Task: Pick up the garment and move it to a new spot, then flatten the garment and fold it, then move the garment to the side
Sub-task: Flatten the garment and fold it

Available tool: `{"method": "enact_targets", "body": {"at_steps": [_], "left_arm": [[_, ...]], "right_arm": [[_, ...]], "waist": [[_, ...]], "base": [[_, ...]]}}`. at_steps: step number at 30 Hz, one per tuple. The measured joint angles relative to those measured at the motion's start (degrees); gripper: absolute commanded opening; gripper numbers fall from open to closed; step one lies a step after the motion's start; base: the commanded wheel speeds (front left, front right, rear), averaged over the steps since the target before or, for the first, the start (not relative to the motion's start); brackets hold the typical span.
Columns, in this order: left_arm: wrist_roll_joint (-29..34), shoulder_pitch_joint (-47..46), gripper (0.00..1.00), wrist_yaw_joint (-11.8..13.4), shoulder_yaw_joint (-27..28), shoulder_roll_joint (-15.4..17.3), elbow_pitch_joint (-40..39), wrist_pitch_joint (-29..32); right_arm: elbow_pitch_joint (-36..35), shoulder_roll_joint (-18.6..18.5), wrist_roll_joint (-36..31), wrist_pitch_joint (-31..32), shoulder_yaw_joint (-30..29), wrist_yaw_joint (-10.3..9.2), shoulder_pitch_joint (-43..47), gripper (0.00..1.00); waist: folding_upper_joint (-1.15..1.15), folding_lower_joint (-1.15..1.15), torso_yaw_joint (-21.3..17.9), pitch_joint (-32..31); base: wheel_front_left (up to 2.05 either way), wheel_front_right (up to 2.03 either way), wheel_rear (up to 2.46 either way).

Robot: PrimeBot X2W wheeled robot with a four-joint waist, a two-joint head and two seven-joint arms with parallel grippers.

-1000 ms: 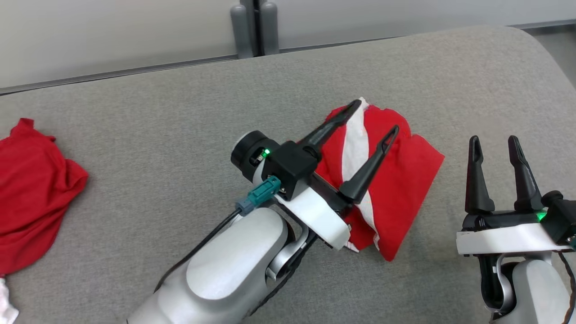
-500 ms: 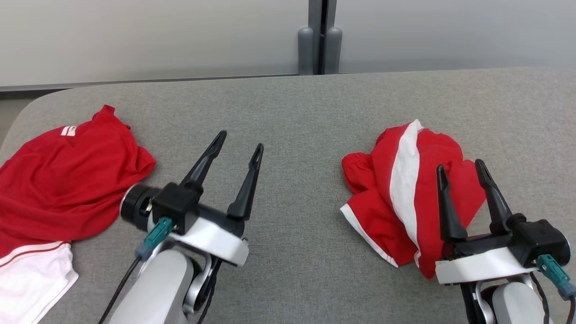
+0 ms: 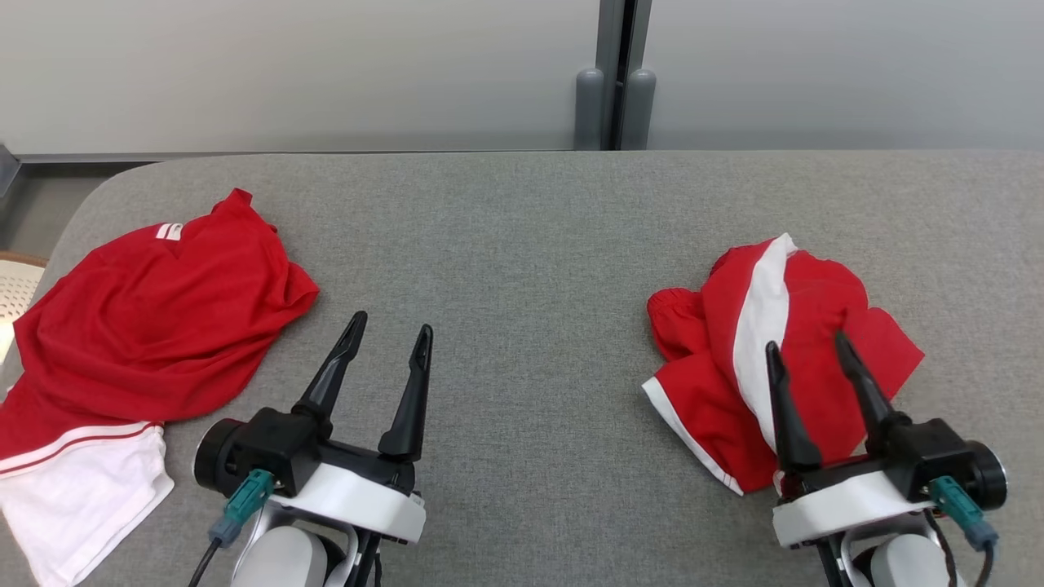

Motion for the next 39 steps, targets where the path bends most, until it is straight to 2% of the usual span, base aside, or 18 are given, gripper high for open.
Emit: {"method": "enact_targets", "body": {"at_steps": [10,14,15,16,23,27,33,36,39], "left_arm": [[-0.88,-0.15,1.00,-1.53,0.26,-0.73,-0.11,0.00],[-1.79,-0.34,1.00,-1.52,-0.27,-0.76,-0.04,0.00],[-1.93,-0.44,1.00,-1.51,-0.38,-0.76,-0.03,0.00],[-2.11,-0.47,1.00,-1.43,-0.52,-0.77,0.00,0.00],[-2.80,-0.65,1.00,-1.18,-1.46,-0.78,0.42,0.00],[-3.33,-0.63,1.00,-0.93,-1.82,-0.78,0.66,0.00],[-3.79,-0.49,1.00,-0.68,-2.03,-0.78,0.73,0.00],[-4.15,-0.32,1.00,-0.68,-2.23,-0.77,0.62,0.00],[-4.19,-0.02,1.00,-0.68,-3.01,-0.80,0.47,0.00]], "right_arm": [[14.25,-0.03,-7.12,0.80,-2.03,0.00,-5.07,1.00],[17.77,0.01,-7.50,1.10,-2.72,0.00,-6.57,1.00],[18.34,0.02,-7.43,1.46,-2.90,0.00,-6.91,0.80],[18.82,0.00,-7.44,1.47,-3.01,0.00,-7.24,0.00],[16.44,-0.02,-5.43,0.41,-2.16,0.00,-9.39,0.00],[12.46,-0.02,-4.02,0.15,0.89,0.00,-10.36,0.00],[7.46,-0.01,-0.55,0.05,11.00,0.00,-15.48,0.00],[5.67,-0.03,0.58,0.03,16.80,0.00,-21.67,0.00],[3.33,0.01,4.89,0.00,20.24,0.00,-27.79,0.00]], "waist": [[0.00,0.00,2.20,2.15],[0.00,0.00,3.37,3.40],[0.00,0.00,3.66,3.67],[0.00,0.00,3.92,3.91],[0.00,0.00,4.87,4.05],[0.00,0.00,5.08,2.92],[0.00,0.00,5.30,1.48],[0.00,0.00,5.34,0.98],[0.00,0.00,5.74,0.56]], "base": [[0.00,0.00,0.00],[0.00,0.00,0.00],[0.00,0.00,0.00],[0.00,0.00,0.00],[0.00,0.00,0.00],[0.00,0.00,0.00],[0.00,0.00,0.00],[0.00,0.00,0.00],[0.00,0.00,0.00]]}}
